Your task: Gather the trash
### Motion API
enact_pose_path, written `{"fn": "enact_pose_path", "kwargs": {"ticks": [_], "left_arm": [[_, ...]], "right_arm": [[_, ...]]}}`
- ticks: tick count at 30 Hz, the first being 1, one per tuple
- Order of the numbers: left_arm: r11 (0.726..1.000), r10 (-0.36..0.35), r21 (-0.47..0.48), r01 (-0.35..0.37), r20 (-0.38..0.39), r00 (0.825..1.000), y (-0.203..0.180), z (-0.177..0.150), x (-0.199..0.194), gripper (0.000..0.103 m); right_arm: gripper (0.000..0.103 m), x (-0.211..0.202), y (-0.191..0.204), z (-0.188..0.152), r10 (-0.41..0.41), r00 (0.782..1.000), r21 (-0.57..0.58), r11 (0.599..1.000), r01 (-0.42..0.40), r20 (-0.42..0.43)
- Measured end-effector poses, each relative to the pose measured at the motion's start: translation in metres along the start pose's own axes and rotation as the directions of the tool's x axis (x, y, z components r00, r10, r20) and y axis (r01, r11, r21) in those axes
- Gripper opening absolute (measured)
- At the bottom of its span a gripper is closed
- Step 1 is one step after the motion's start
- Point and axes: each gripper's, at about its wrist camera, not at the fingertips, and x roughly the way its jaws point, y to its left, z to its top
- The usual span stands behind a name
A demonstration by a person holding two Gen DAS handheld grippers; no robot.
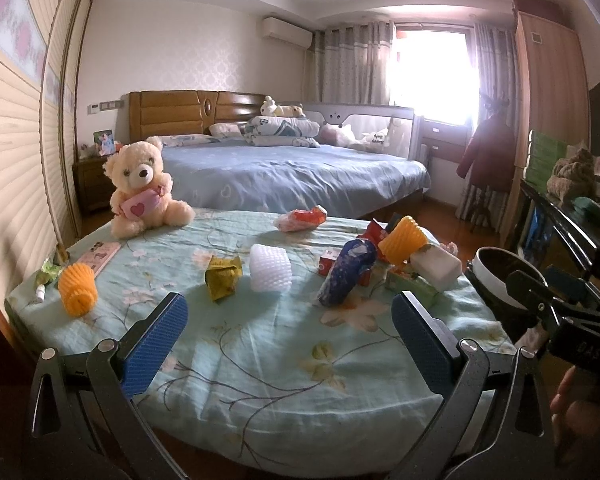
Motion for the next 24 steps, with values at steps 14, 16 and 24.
{"fn": "enact_pose_path", "kwargs": {"ticks": [14,16,24], "left_arm": [[1.000,0.000,-0.001,0.000,-0.002,1.000,0.0005,-0.0006,0.0006,0.103],[1.000,-0.001,-0.001,0.001,-0.002,1.000,0.0007,-0.0005,0.0007,0.103],[1.000,0.000,-0.002,0.000,-0.004,1.000,0.0009,-0.0005,0.0007,0.103]], "right_arm": [[0.103,0.0001,0.0020,0.0003,0.011,1.000,-0.003,1.000,-0.011,-0.010],[0.103,0.0004,0.0026,0.0001,0.008,1.000,-0.003,1.000,-0.008,-0.010],[0.103,0.0012,0.0031,-0.0007,0.010,1.000,-0.003,1.000,-0.010,-0.012]]}}
